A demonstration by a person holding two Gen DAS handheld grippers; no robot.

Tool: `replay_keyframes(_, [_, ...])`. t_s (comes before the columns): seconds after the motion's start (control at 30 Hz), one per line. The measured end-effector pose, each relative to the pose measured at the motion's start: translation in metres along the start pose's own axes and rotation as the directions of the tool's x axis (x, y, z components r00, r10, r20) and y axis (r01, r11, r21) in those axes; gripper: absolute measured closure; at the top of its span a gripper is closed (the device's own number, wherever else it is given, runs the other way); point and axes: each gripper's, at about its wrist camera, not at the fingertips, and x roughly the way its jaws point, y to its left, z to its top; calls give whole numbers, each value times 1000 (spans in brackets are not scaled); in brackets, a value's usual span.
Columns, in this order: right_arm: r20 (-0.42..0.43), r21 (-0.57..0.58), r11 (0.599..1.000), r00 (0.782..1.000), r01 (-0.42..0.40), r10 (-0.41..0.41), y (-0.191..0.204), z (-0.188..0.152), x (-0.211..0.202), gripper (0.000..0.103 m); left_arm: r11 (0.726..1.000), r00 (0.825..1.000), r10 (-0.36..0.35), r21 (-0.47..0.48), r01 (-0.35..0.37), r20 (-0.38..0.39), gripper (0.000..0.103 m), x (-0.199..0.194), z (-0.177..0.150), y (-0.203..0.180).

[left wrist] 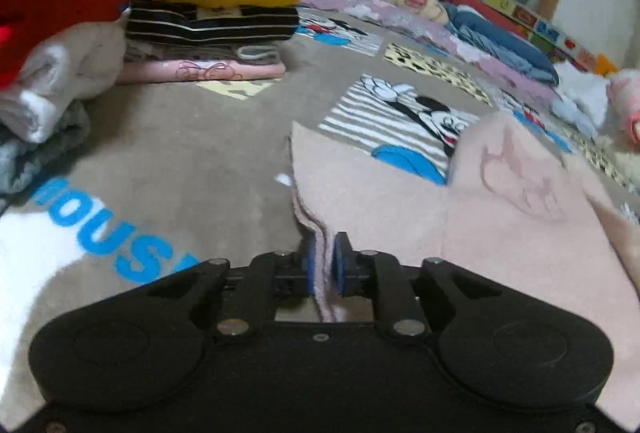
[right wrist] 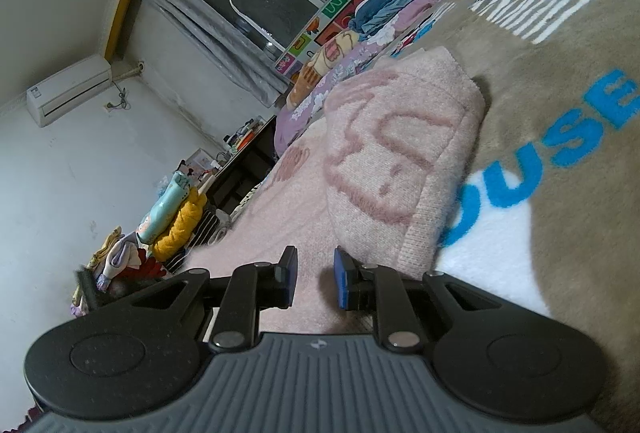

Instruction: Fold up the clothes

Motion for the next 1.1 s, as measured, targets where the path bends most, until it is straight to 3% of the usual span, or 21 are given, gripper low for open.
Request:
replay_keyframes(0.07, [-2, -7, 1000, 1000, 7, -7, 1, 0, 0, 83, 999, 999, 20, 25, -20, 25, 73, -10, 2, -5])
replay_keyframes(0.23, [-3, -22, 999, 1000, 23, -23, 4, -1, 0, 84, 994, 994, 65, 84, -73, 91, 75, -36, 8, -17])
replay_keyframes(0.33, [-4, -34, 999, 999, 36, -37, 7, -1, 0, 84, 984, 995, -54, 175, 39, 80, 75, -54, -4, -48])
replay_keyframes(0.4, [-5, -43, 998, 999, 45, -46, 9, -2, 0, 84, 967, 993, -113, 234, 100, 42, 75, -58, -19, -70])
replay_keyframes(0.47, [-7, -55, 997, 998, 58, -59, 11, -2, 0, 84, 932, 984, -177, 317, 176, -25, 75, -56, -36, -91])
replay_keyframes(0.57, [-9, -82, 993, 996, 85, -86, 16, -4, 0, 84, 850, 976, -169, 481, 216, -139, 52, -47, -65, -108])
replay_keyframes(0.6, [-10, -95, 991, 995, 96, -97, 19, -4, 0, 84, 828, 979, -156, 522, 204, -135, 49, -43, -73, -108])
replay_keyframes(0.7, [-15, -137, 982, 991, 127, -130, 26, -7, -1, 83, 848, 981, -142, 494, 190, -133, 52, -47, -63, -109])
replay_keyframes(0.77, [-17, -163, 976, 988, 146, -151, 33, -8, -4, 80, 832, 981, -189, 523, 182, -42, 53, -64, -62, -118])
replay_keyframes(0.87, [-2, -213, 967, 989, 141, -145, 50, -8, -17, 65, 813, 945, -325, 501, 295, -30, 53, -82, -62, -136])
replay_keyframes(0.97, [70, -209, 966, 987, 155, -144, 55, 2, -37, 52, 764, 913, -405, 531, 366, -47, 53, -87, -70, -159])
replay_keyframes(1.1, [149, -89, 969, 965, 229, -215, 34, 18, -53, 49, 686, 881, -464, 591, 425, -95, 54, -87, -84, -188])
